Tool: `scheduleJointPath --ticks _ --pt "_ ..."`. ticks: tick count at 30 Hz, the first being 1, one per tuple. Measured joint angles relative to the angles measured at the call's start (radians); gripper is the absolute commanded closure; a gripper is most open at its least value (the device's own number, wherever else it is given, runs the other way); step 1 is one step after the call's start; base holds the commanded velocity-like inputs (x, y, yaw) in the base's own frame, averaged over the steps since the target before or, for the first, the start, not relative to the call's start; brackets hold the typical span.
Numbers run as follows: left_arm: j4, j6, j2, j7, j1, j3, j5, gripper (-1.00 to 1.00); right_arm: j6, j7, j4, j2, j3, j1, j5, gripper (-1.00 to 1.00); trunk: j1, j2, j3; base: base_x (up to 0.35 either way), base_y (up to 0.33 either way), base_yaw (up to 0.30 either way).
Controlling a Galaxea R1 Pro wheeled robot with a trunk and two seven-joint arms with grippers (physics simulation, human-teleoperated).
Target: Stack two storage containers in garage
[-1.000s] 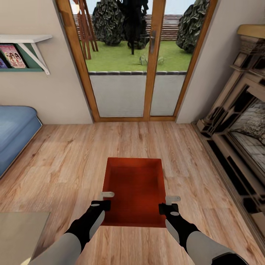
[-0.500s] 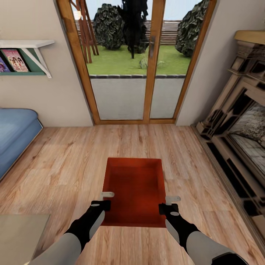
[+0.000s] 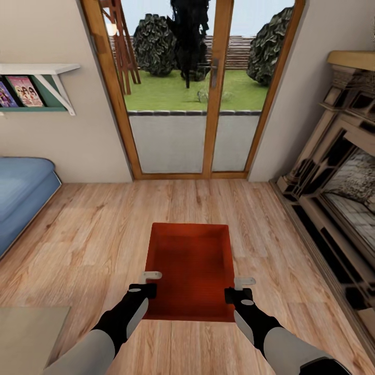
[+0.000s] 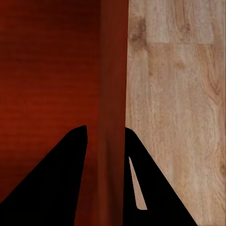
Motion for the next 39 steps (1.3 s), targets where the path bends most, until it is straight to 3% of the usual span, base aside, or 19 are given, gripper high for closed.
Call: scheduleJointPath --ticks 39 --pt "0.000 0.000 0.000 0.000 0.000 0.000 0.001 1.00 0.000 0.000 0.000 0.000 0.000 0.000 0.000 1.00 0.000 0.000 0.060 0.000 0.000 0.000"
